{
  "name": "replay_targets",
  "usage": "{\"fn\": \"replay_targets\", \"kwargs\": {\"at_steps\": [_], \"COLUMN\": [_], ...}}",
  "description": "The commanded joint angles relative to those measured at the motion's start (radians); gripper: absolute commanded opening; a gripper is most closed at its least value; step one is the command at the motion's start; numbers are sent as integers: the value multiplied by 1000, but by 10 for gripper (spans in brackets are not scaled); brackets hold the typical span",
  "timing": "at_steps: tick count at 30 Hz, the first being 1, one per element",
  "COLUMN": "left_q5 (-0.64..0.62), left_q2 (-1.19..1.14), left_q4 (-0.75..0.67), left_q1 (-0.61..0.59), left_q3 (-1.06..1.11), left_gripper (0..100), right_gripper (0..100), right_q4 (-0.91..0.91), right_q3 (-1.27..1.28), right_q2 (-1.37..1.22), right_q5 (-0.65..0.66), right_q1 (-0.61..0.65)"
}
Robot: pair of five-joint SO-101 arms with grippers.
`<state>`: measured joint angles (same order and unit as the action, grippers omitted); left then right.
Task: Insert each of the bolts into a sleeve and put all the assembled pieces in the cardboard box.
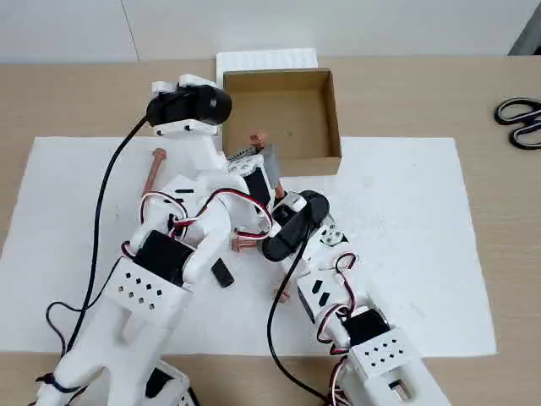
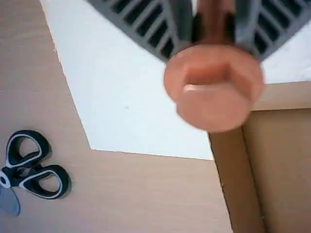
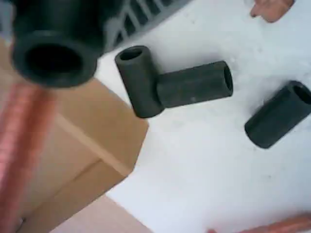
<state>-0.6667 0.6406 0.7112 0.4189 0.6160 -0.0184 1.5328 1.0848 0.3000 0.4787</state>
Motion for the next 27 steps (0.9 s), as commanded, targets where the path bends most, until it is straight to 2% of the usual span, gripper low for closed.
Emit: {"fn": "replay_targets", "kwargs": {"at_steps": [1,20,27], "left_q5": [-3,-2,-2], "left_q2": [26,32,32], "left_q4": [-23,-25,-28], "left_q1": [-2,-3,-3], "left_q3": [-45,-47,-53], "left_gripper": [6,6,6], "right_gripper": [4,4,4], "right_q4": [-2,-1,1], "right_q3": [-11,-11,-2], "right_q2": [8,10,10], "right_q5": [2,-2,-157], "right_q1": [2,-5,-59]}}
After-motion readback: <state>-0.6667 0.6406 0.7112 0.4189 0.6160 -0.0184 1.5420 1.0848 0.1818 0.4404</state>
